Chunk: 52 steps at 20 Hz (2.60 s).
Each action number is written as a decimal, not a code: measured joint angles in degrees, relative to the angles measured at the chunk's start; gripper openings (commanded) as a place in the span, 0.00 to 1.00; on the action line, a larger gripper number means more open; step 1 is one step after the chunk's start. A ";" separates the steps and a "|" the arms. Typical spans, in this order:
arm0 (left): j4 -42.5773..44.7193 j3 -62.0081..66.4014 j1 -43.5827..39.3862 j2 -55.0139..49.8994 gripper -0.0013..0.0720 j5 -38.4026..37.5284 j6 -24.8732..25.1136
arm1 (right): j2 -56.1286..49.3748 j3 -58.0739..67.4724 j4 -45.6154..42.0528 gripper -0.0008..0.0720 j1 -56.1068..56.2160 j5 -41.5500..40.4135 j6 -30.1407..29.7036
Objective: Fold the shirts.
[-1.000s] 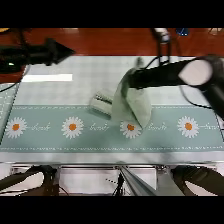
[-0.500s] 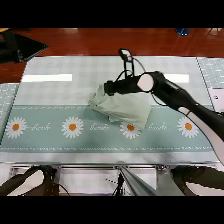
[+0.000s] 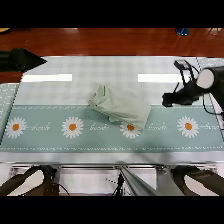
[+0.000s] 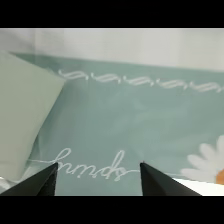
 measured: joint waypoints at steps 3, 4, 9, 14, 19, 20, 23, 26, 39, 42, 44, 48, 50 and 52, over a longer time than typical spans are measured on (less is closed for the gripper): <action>4.24 0.00 0.00 0.00 0.47 -0.26 -0.57 | 2.10 -11.87 16.15 0.83 -4.13 -9.16 -2.75; 5.11 0.00 0.00 0.00 0.47 -0.24 -0.98 | 2.47 -15.67 21.86 0.83 -4.26 -13.51 -3.91; 6.91 0.00 -0.13 0.00 0.47 -0.20 -2.10 | 0.92 -25.33 38.45 0.82 0.81 -30.82 -6.80; 7.32 0.00 -0.31 0.00 0.47 -0.11 -3.10 | -4.22 -26.51 46.86 0.04 4.72 -38.45 -9.94; 7.50 0.00 -0.33 -0.15 0.47 0.20 -3.34 | 4.31 -20.70 42.58 0.04 -1.62 -32.50 -13.49; 7.52 0.00 -0.33 -0.33 0.47 0.42 -3.37 | 7.08 -19.21 39.85 0.04 -4.28 -29.83 -12.63; 7.54 0.00 -0.33 -0.79 0.47 1.33 -3.43 | 15.74 -14.93 27.85 0.04 -14.82 -19.26 -8.92; 7.54 0.00 -0.33 -1.22 0.47 2.91 -3.50 | 23.32 -12.39 13.66 0.04 -28.02 -7.58 -6.54; 7.37 0.00 -0.33 -4.98 0.47 8.55 -2.16 | 29.86 -11.98 -22.88 0.05 -75.69 13.73 -2.56; 7.39 0.00 -0.33 -5.60 0.47 10.14 -1.90 | 29.90 -14.49 -26.64 0.16 -79.36 16.09 -4.39; 7.39 -0.02 -0.33 -5.81 0.47 11.39 -1.68 | 29.92 -16.39 -30.62 0.31 -80.48 16.87 -5.86; 7.41 -0.02 -0.33 -5.95 0.47 13.60 -0.94 | 29.92 -18.64 -37.05 0.69 -81.31 16.55 -7.76; 7.45 -0.02 -0.33 -5.99 0.47 15.02 -0.81 | 29.94 -19.15 -38.64 0.69 -81.48 15.67 -8.15; 7.45 -0.02 -0.33 -6.05 0.47 16.17 -0.70 | 29.94 -19.17 -38.16 0.69 -81.46 12.96 -8.41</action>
